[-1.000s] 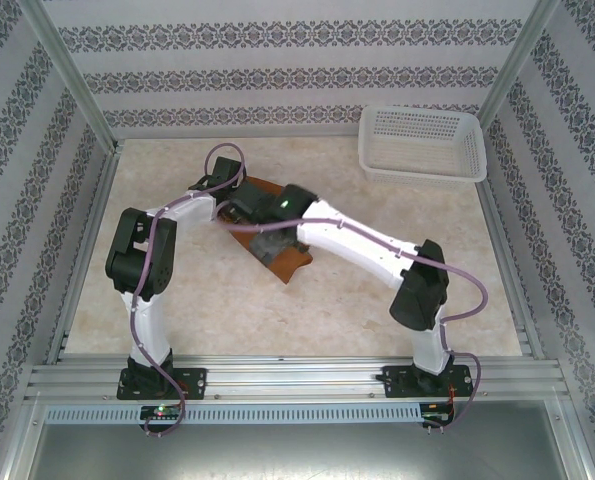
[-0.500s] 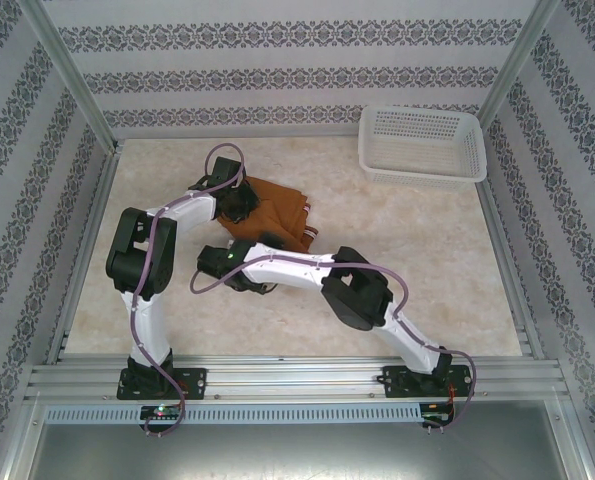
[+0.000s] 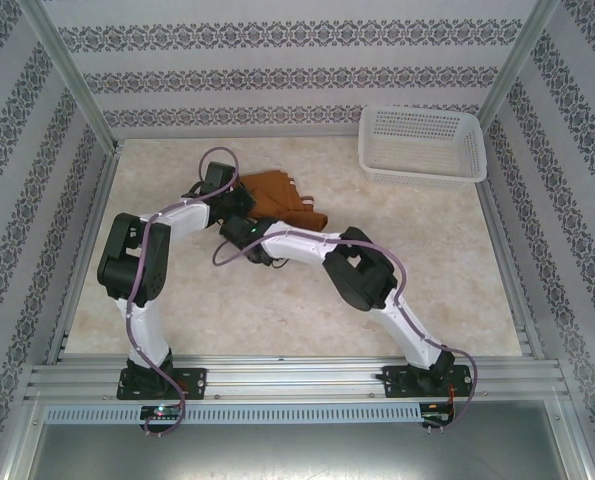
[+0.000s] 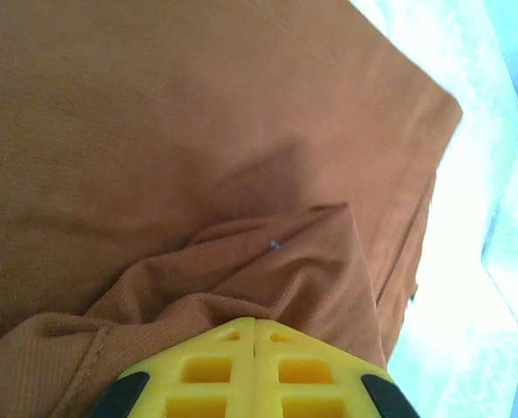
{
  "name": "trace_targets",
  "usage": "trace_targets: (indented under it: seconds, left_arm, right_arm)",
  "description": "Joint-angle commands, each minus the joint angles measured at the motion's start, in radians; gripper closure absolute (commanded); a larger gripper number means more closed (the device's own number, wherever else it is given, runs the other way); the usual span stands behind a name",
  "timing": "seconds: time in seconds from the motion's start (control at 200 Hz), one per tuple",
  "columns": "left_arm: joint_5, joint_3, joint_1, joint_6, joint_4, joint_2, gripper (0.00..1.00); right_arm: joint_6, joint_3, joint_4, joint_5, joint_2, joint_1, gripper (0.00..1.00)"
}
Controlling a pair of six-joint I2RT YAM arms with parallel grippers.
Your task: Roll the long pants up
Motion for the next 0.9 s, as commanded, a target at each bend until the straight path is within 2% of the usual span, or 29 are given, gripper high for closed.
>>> trace_targets:
  seconds: [0.0,0.155,0.4,0.595,0.729,0.894]
  left_arm:
    - [0.038,-0.039,0.006,0.025,-0.115,-0.034,1.00]
    - [0.013,0.051,0.044,0.036,-0.183,-0.066,1.00]
    - [0.006,0.286,0.112,0.110,-0.347,-0.040,1.00]
    - [0.008,0.273,0.139,0.123,-0.368,-0.072,1.00]
    - [0.009,0.204,0.141,0.118,-0.352,-0.120,1.00]
    - [-0.003,0.140,0.155,0.128,-0.363,-0.191,1.00]
  right_arm:
    - [0.012,-0.034,0.031,-0.196,-0.004,-0.067,1.00]
    - [0.051,-0.031,-0.040,-0.355,-0.100,-0.085,1.00]
    - [0.155,0.185,-0.379,-0.737,-0.187,-0.120,1.00]
    - [0.214,0.395,-0.592,-0.979,-0.156,-0.130,1.00]
    - [0.310,0.410,-0.547,-1.237,-0.145,-0.194,1.00]
    - [0.553,0.241,-0.245,-1.567,-0.153,-0.325,1.00]
